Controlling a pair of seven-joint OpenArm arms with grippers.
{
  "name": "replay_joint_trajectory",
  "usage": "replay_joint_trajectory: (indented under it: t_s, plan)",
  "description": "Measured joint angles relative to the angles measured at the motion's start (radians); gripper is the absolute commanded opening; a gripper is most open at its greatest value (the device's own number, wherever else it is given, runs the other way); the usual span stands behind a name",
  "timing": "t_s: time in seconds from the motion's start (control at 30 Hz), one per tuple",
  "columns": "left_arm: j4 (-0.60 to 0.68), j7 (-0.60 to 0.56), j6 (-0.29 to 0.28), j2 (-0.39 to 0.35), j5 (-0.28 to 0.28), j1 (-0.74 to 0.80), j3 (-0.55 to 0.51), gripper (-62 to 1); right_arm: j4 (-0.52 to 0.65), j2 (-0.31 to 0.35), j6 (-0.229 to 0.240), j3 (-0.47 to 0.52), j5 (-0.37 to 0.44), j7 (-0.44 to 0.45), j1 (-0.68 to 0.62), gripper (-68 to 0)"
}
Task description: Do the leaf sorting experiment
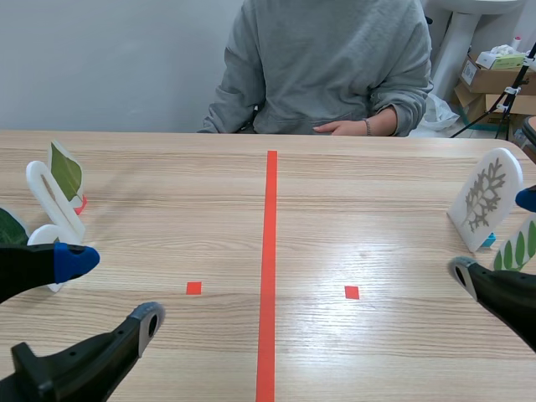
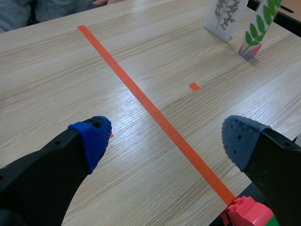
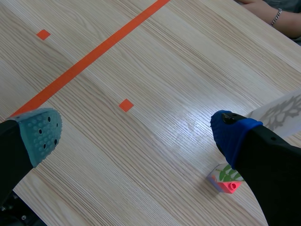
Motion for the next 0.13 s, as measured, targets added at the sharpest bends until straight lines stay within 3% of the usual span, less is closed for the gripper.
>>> replay_joint_trajectory:
  t_s: [0.13]
  plan:
    - [-0.003,0.0,0.0,0.0,0.0,-0.012,0.0,-9.9,0.0,0.0,0.0,0.0,0.014,0.0,0.0,0.4]
